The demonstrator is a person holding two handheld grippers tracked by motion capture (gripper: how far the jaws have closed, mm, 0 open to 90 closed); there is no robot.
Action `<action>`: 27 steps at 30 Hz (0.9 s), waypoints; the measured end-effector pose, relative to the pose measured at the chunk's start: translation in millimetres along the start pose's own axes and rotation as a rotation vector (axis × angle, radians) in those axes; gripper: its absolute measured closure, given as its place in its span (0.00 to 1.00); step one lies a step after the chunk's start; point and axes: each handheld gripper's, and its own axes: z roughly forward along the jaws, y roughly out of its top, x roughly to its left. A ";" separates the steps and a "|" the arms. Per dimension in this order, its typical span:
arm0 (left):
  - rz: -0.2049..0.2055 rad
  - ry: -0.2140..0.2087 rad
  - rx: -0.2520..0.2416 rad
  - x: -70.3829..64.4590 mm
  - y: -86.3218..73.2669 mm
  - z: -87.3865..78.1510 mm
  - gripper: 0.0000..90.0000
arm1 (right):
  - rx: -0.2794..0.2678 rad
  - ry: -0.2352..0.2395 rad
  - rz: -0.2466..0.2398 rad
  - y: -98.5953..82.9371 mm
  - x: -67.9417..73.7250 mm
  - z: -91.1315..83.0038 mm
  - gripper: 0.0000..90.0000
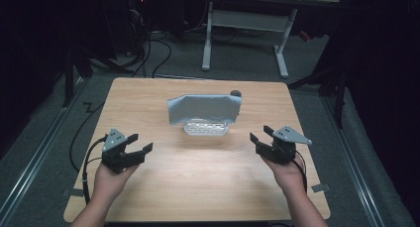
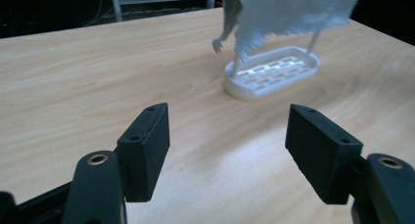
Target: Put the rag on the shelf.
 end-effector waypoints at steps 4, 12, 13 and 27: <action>0.029 0.018 0.058 -9.5 -16.7 -9.3 0.36 | 0.021 0.025 -0.010 -14.7 11.6 -12.2 0.41; 0.032 -0.151 0.183 -61.7 -44.5 22.7 0.32 | 0.123 0.057 -0.033 -60.4 49.1 -19.0 0.37; 0.045 -0.163 0.178 -71.8 -50.9 28.3 0.34 | 0.148 0.065 -0.040 -74.6 60.5 -17.9 0.35; 0.099 -0.219 0.283 -80.5 -67.2 38.2 0.34 | 0.216 0.145 -0.097 -101.1 70.3 -8.9 0.35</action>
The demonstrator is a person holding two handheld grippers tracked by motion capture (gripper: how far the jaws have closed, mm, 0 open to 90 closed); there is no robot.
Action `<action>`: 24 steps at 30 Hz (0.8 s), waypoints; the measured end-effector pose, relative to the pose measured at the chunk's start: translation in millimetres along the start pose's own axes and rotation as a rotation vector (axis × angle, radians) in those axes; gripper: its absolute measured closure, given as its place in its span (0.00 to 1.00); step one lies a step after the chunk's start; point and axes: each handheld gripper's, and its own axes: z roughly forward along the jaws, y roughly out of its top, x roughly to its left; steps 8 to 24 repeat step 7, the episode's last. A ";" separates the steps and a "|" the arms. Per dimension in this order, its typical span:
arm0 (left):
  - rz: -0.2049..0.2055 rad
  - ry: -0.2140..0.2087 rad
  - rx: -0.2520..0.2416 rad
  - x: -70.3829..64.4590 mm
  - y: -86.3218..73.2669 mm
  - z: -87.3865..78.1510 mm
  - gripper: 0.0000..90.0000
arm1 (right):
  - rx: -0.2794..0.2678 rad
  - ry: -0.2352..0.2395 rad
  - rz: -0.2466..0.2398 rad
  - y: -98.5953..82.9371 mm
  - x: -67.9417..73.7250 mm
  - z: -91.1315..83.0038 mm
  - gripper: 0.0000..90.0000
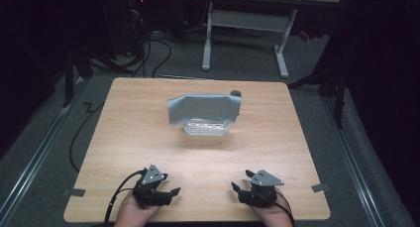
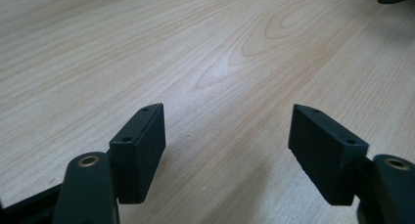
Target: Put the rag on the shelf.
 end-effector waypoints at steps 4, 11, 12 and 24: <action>0.001 0.005 0.015 0.5 -0.6 0.5 0.33 | -0.006 0.009 0.013 0.3 -1.0 -2.0 0.35; -0.025 0.006 -0.002 3.1 -0.3 -2.1 0.33 | -0.012 0.002 0.027 1.5 -2.6 -1.1 0.35; -0.025 0.006 -0.002 3.1 -0.3 -2.1 0.33 | -0.012 0.002 0.027 1.5 -2.6 -1.1 0.35; -0.025 0.006 -0.002 3.1 -0.3 -2.1 0.33 | -0.012 0.002 0.027 1.5 -2.6 -1.1 0.35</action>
